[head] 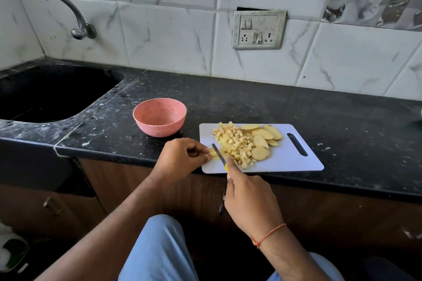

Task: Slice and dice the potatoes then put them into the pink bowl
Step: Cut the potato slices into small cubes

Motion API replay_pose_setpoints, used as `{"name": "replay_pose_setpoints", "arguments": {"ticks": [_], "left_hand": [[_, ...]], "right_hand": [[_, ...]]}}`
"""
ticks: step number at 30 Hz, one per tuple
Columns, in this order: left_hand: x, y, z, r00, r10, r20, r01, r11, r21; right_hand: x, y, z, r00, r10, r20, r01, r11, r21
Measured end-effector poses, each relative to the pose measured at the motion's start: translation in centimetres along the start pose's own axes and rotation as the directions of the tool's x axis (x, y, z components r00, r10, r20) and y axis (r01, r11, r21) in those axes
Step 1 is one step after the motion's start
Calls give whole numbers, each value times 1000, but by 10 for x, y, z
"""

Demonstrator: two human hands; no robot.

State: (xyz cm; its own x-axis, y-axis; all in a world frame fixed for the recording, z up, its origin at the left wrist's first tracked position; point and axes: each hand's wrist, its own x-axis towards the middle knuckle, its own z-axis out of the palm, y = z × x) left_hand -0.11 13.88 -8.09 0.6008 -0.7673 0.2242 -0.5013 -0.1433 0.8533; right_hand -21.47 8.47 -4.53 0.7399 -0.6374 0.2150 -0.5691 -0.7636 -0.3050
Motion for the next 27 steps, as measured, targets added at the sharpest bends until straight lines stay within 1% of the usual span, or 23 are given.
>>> {"name": "replay_pose_setpoints", "arguments": {"ticks": [5,13,19,23,27], "left_hand": [[3,0,-1,1000,-6,12,6,1000,-13],[3,-3,1,1000,18,-11,-18,1000,4],[3,-5,3,999,8,-40,-6,999,51],[2,-3,3,999,-3,-45,5,998,55],[-2,1,5,998,-11,-58,14,998,56]], "right_hand": [[5,-7,8,999,-12,29,14,999,-47],[31,-21,12,993,26,118,-23,999,-25],[-3,-16,0,990,4,140,8,996,-88],[-27,-6,-7,986,-8,165,24,995,-92],[-33,7,-11,991,-10,131,24,994,-105]]}}
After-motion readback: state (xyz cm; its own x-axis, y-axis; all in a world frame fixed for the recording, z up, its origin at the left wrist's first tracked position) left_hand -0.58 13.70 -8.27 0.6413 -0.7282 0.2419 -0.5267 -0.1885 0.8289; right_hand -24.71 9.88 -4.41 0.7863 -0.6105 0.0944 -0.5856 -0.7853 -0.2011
